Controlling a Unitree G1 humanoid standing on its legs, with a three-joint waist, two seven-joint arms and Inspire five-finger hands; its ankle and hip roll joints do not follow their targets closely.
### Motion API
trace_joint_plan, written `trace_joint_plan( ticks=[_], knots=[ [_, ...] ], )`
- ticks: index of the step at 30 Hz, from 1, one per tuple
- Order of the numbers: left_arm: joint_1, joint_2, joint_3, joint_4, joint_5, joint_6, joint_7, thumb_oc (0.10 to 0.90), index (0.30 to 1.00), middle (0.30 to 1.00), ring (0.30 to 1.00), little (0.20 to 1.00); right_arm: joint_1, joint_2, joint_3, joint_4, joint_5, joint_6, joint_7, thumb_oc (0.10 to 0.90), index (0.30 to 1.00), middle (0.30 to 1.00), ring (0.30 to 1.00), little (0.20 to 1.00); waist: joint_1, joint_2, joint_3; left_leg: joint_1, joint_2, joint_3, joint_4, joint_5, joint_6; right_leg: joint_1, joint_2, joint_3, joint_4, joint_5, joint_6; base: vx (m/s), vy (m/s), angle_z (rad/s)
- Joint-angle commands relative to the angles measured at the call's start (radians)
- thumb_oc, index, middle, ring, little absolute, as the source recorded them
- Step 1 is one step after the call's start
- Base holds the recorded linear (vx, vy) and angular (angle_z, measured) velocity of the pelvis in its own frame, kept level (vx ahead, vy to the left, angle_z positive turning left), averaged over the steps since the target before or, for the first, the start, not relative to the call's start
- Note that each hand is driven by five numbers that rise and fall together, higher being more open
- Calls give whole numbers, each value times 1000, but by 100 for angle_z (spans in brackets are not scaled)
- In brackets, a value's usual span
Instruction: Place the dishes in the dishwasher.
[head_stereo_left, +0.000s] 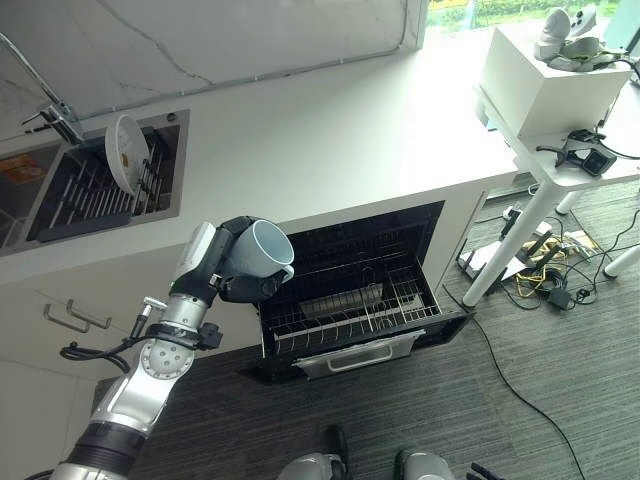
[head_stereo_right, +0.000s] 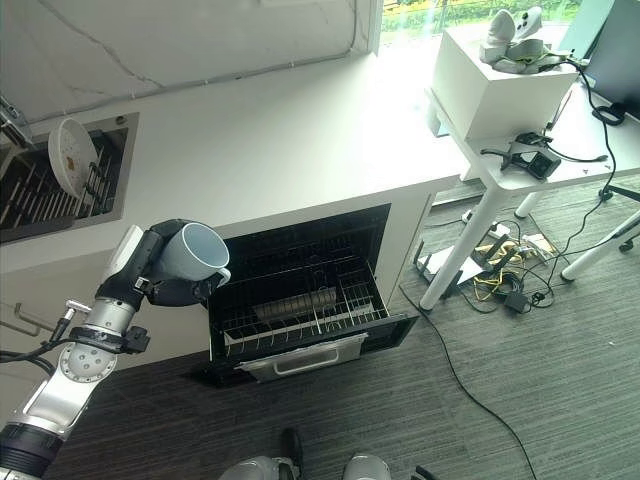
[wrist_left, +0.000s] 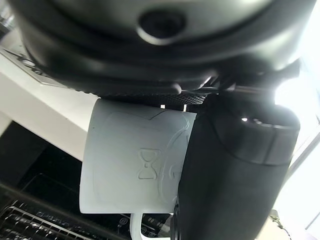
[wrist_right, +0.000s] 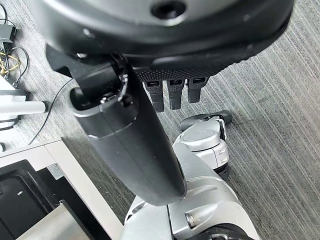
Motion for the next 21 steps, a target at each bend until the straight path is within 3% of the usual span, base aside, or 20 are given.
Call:
trace_joint_plan(
  ticks=[1, 6, 7, 8, 10, 13, 15, 21],
  knots=[
    [-79, 2, 112, -111, -31, -95, 68, 400, 300, 300, 300, 300, -1, 12, 10, -14, -1, -17, 7, 800, 900, 900, 900, 900, -12, 6, -65, -11, 70, 25, 152, -208, -47, -11, -5, -7, -85, 61, 83, -23, 63, 5],
    [-85, 3, 107, -117, -32, -104, 55, 400, 300, 300, 300, 300, -18, 17, 3, -7, -24, -41, -16, 800, 900, 900, 900, 900, 1, 9, -64, 19, 72, 29, 152, -230, -28, 46, 12, -50, -85, 56, 82, -15, 129, 4],
    [-94, 4, 98, -121, -24, -100, 53, 400, 300, 300, 300, 300, -21, 18, 5, -16, -34, -49, -30, 800, 900, 900, 900, 900, -3, 13, -62, 20, 70, 18, 152, -234, -20, 55, 34, -44, -85, 73, 82, 12, 90, 5],
    [-106, 3, 83, -118, -7, -99, 54, 400, 300, 300, 300, 300, -20, 21, 4, -28, -51, -60, -42, 800, 900, 900, 900, 900, -16, 21, -56, 24, 64, -9, 152, -243, -8, 58, 66, -23, -85, 134, 91, 9, 59, 11],
    [-123, 6, 66, -113, 3, -96, 54, 400, 300, 300, 300, 300, -22, 21, 5, -42, -48, -50, -52, 800, 900, 900, 900, 900, -28, 26, -48, 21, 57, -35, 152, -242, 1, 20, 71, 2, -41, 168, 98, -30, -11, 19],
    [-174, 0, 31, -112, 17, -71, 82, 400, 300, 300, 300, 300, -32, 24, 20, -60, -29, -12, -71, 800, 900, 900, 900, 900, -39, 14, -34, 33, 41, -65, 152, -242, -6, -32, -3, 25, -85, 179, 112, -71, -139, 39],
    [-180, 6, 30, -96, 14, -77, 100, 400, 300, 300, 300, 300, -37, 35, 12, -31, -93, -17, -68, 800, 900, 900, 900, 900, -45, -2, -30, 48, 33, -86, 152, -264, -9, -101, -47, 83, -85, 224, 136, -1, -271, 41],
    [-139, -7, 40, -114, -10, -70, 97, 400, 300, 300, 300, 300, -36, 20, 31, -11, -124, -46, -67, 800, 900, 900, 900, 900, -13, -28, -58, 29, 100, -72, 152, -240, -62, -67, -31, 66, -85, 122, 123, -5, -283, 27]
  ],
)
